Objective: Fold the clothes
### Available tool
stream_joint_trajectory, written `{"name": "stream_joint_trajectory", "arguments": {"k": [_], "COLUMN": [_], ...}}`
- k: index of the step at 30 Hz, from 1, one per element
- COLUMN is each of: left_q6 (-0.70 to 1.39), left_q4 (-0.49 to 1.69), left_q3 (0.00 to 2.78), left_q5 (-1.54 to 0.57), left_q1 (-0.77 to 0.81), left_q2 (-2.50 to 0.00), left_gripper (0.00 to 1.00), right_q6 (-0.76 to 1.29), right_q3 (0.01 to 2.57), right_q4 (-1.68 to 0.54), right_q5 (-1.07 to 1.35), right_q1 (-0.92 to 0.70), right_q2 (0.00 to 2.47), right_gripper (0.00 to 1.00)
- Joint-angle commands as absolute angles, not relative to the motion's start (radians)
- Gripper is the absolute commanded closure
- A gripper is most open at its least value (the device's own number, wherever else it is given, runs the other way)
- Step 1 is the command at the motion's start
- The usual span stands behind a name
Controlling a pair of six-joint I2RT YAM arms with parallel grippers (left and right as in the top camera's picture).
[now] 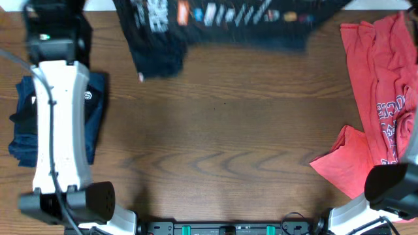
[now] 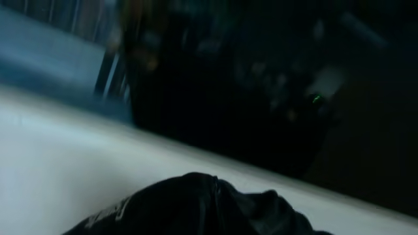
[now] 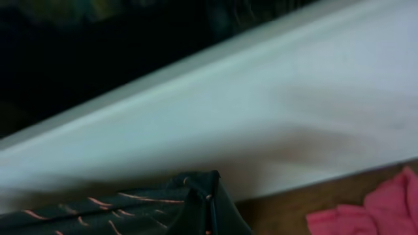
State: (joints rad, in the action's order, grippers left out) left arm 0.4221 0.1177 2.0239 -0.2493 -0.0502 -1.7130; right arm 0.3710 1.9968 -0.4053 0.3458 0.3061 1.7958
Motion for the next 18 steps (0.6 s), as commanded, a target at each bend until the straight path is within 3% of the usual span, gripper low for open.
{"name": "stream_joint_trajectory", "arguments": {"k": [1,5,11,15,18], "left_q6": [0.404,0.400,0.345,0.265,0.250], "left_q4": [0.241,0.590,1.160,1.391,1.433], "left_q3": [2.130,2.138,2.097,2.016,1.917], "left_q5": [-0.177,-0.270,-0.277,-0.277,-0.277], "left_q1": [-0.072,-0.072,-0.068,-0.052,-0.047], "left_q2": [-1.671,-1.673,-1.715,-1.761,-1.776], "left_gripper": [0.94,0.94,0.94,0.94,0.94], "right_q6": [0.353,0.293,0.279,0.278,0.279], "right_q3": [2.077,2.086,2.037,1.929,1.843], "right_q4": [-0.481,-0.675,-1.051,-1.169,-1.223], "right_q5": [0.280,0.233,-0.049,-0.101,-0.097], "right_q1": [0.347,0.347,0.347,0.345,0.345], "right_q2": [1.767,1.767,1.781,1.781,1.781], "right_gripper": [0.99,0.99,0.99,0.99,0.99]}}
